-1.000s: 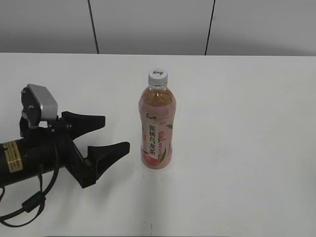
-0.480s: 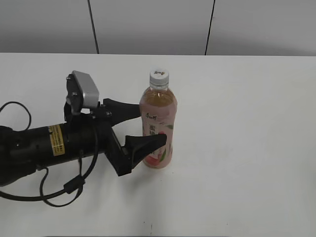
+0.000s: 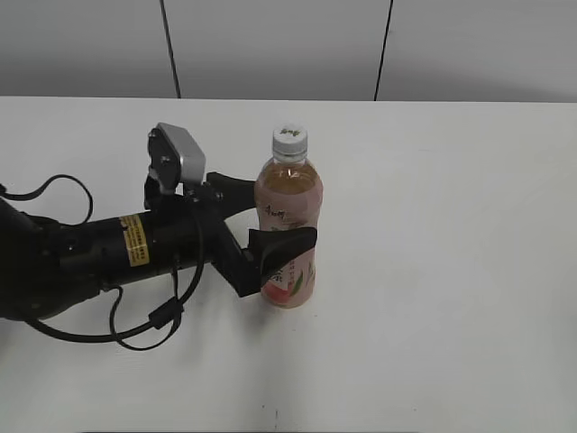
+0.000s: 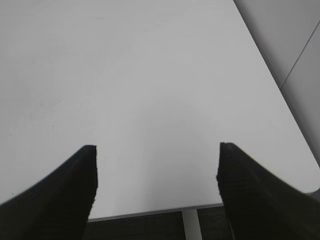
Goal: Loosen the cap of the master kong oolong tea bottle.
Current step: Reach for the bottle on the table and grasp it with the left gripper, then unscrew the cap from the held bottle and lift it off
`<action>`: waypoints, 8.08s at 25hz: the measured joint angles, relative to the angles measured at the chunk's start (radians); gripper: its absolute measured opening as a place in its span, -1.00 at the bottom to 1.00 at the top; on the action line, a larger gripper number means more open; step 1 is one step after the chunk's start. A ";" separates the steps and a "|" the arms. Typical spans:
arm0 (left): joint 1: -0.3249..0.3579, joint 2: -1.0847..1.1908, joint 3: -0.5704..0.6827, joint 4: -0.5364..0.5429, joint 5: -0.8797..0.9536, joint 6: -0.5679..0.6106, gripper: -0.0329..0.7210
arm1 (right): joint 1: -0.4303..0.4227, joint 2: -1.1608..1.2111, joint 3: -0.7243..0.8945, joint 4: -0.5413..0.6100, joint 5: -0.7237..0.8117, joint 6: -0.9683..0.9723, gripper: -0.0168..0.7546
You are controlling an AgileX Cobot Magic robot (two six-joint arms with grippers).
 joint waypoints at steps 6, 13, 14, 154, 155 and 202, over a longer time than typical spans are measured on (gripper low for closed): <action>-0.001 0.023 -0.024 -0.007 0.002 0.000 0.60 | 0.000 0.000 0.000 0.001 0.000 0.000 0.51; -0.002 0.024 -0.024 -0.008 -0.013 0.000 0.14 | 0.000 0.019 -0.006 0.021 -0.010 -0.009 0.44; -0.002 0.024 -0.024 -0.008 -0.014 0.000 0.14 | 0.000 0.042 -0.014 0.035 -0.019 -0.033 0.40; -0.002 0.024 -0.025 0.024 0.001 0.106 0.14 | 0.671 1.831 -1.345 0.150 0.112 0.456 0.54; -0.002 0.024 -0.025 0.023 0.001 0.106 0.14 | 0.671 1.832 -1.345 0.169 0.113 0.487 0.54; -0.002 0.023 -0.025 0.023 0.005 0.106 0.13 | 0.664 1.921 -1.281 0.211 0.116 0.559 0.21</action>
